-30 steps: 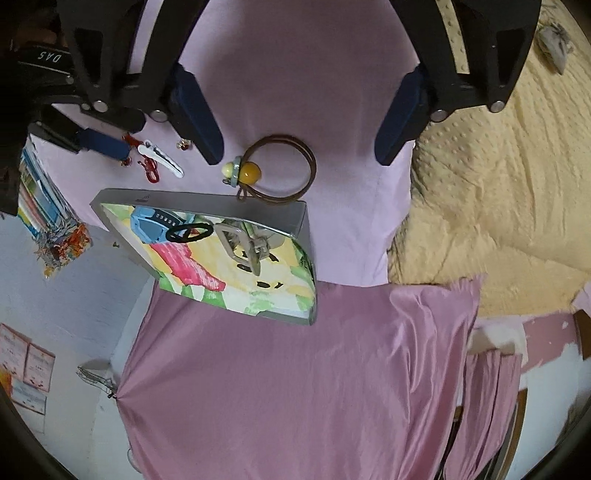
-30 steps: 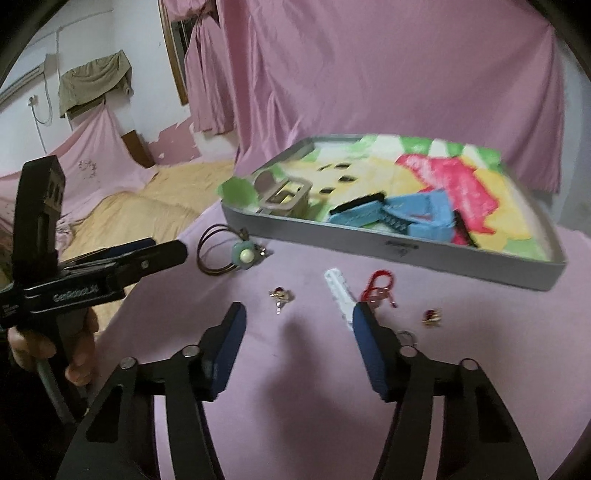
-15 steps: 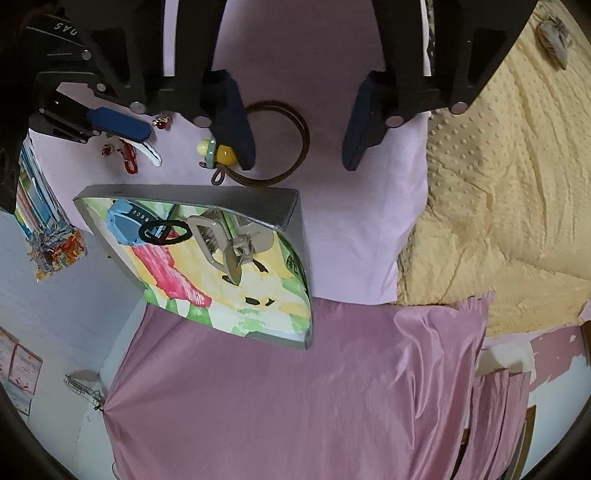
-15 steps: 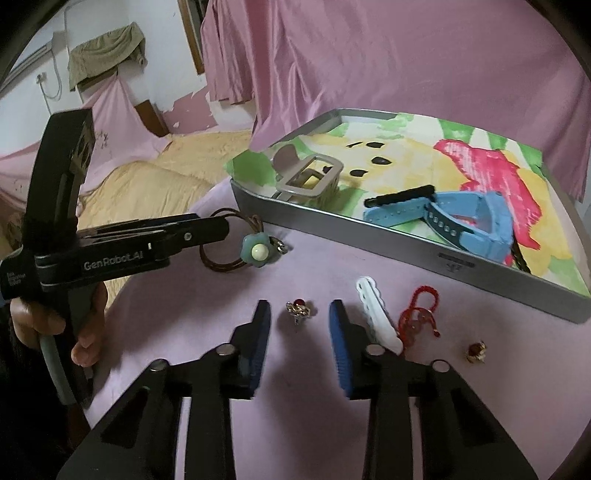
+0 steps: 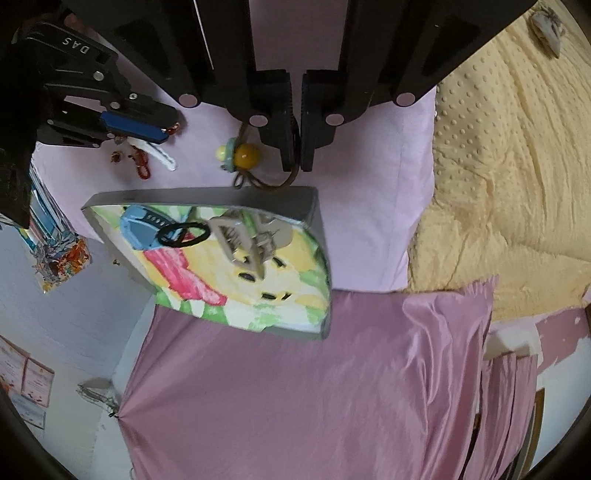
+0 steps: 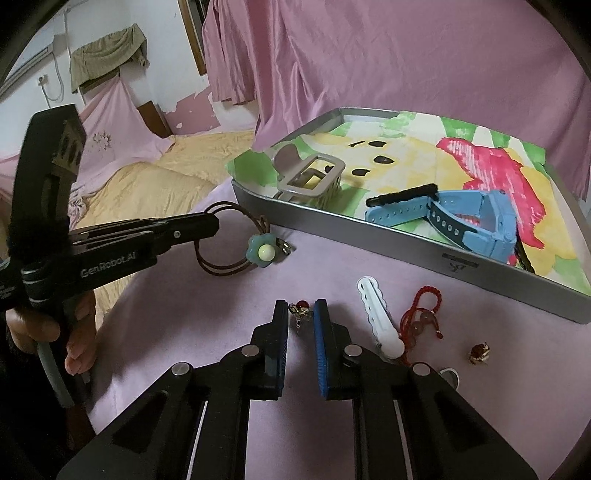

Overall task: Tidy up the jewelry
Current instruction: 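Grasp the brown bead elastic with the left tool while the right tool grasps an earring, then carry the bead elastic and earring into the grey tray and release both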

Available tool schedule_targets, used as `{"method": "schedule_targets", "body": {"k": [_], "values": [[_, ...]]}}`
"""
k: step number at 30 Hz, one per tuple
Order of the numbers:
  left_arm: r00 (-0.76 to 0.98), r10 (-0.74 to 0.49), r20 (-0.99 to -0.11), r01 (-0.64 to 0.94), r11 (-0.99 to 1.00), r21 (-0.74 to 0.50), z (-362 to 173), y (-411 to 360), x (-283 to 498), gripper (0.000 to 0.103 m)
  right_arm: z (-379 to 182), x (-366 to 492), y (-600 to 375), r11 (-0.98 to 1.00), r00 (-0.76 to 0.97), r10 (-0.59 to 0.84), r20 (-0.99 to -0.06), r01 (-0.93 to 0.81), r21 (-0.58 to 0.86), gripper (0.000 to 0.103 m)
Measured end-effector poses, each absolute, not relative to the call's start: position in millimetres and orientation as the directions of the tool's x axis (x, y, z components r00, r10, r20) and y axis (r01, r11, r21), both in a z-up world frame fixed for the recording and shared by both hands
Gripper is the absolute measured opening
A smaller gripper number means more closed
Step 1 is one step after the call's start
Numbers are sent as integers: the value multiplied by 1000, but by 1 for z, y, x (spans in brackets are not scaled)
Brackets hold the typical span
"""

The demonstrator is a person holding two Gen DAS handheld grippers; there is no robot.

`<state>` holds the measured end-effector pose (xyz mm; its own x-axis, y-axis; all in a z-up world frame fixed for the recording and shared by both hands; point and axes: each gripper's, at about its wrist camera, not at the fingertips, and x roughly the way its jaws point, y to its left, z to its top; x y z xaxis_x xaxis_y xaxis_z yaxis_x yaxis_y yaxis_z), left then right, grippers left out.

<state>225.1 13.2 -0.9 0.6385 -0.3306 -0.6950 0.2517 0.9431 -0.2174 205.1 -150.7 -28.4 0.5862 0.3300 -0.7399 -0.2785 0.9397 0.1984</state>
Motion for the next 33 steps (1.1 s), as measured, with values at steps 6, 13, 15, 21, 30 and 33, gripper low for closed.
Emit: {"method": "schedule_targets", "body": {"k": [6,13,15,21,30,33], "values": [[684,-335,-648,280,941,-190,22,2,213,3,-23,195,-164,938,621,345,-704,-262,229,12],[714,-363,-599,317,930,-185,47,-14,202,3,-10,184,-189,938,681,346,-645,-233,256,12],[721,-375,-583,327,926,-191,55,-20,200,3,-4,182,-198,940,701,339,-627,-223,259,12],[749,-410,-520,360,911,-199,77,-43,203,3,10,180,-235,954,761,284,-584,-163,252,12],[754,-439,-488,365,899,-243,73,-85,237,3,19,201,-283,973,802,187,-567,-74,217,12],[743,-436,-508,354,900,-254,61,-93,248,3,16,212,-290,975,797,176,-578,-59,216,12]]}}
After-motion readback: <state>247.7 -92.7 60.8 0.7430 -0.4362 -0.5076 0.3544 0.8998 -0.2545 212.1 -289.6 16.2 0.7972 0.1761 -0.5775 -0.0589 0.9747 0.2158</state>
